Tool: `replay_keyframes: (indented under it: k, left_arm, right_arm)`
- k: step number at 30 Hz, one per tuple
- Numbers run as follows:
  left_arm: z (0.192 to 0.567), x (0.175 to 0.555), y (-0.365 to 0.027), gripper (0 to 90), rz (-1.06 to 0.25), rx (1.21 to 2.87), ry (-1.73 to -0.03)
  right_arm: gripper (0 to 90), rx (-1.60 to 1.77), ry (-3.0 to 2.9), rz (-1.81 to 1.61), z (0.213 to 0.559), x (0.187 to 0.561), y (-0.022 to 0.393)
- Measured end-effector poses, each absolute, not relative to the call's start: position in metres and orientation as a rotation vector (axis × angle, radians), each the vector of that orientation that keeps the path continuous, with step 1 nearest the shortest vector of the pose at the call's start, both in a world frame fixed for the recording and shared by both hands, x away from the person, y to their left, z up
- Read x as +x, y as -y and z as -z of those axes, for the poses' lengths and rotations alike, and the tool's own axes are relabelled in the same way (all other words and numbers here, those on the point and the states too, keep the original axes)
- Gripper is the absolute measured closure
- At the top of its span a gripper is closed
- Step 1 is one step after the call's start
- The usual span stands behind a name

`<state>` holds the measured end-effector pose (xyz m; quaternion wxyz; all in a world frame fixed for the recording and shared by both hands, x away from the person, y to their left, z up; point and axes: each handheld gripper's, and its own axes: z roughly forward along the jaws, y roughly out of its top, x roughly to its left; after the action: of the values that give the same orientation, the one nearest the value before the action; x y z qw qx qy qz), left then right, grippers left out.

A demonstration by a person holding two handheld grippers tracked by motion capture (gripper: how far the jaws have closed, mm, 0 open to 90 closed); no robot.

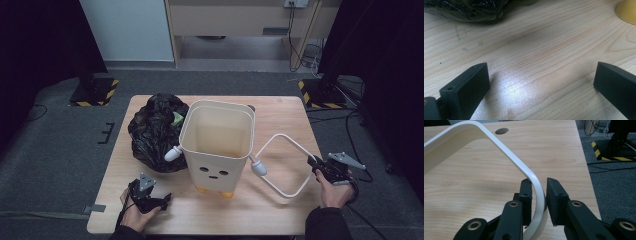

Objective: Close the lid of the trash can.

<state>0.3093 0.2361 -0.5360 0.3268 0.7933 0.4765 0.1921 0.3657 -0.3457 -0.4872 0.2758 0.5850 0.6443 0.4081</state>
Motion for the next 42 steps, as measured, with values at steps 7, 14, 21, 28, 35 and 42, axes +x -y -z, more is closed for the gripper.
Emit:
replay_keyframes:
  k: [7, 14, 21, 28, 35, 42]
  left_arm:
    - [0.536, 0.309, -0.236, 0.0, -0.503, 2.078, -1.248]
    - [0.536, 0.310, -0.236, 0.0, -0.502, 2.079, -1.246]
    - [0.536, 0.310, -0.236, 0.0, -0.501, 2.080, -1.245]
    - [0.536, 0.310, -0.236, 0.0, -0.501, 2.084, -1.243]
    - [0.536, 0.310, -0.236, 0.0, -0.500, 2.084, -1.241]
    - [0.536, 0.310, -0.236, 0.0, -0.500, 2.085, -1.239]
  right_arm:
    - [75.0, 1.545, -1.674, -1.128, 0.479, 0.364, 0.347]
    - [74.9, 1.512, -1.625, -1.150, 0.468, 0.361, 0.343]
    - [75.0, 1.492, -1.589, -1.166, 0.461, 0.359, 0.342]
    - [74.9, 1.457, -1.540, -1.179, 0.453, 0.357, 0.340]
    - [74.9, 1.425, -1.503, -1.195, 0.445, 0.355, 0.336]
    - [75.2, 1.395, -1.463, -1.210, 0.437, 0.353, 0.336]
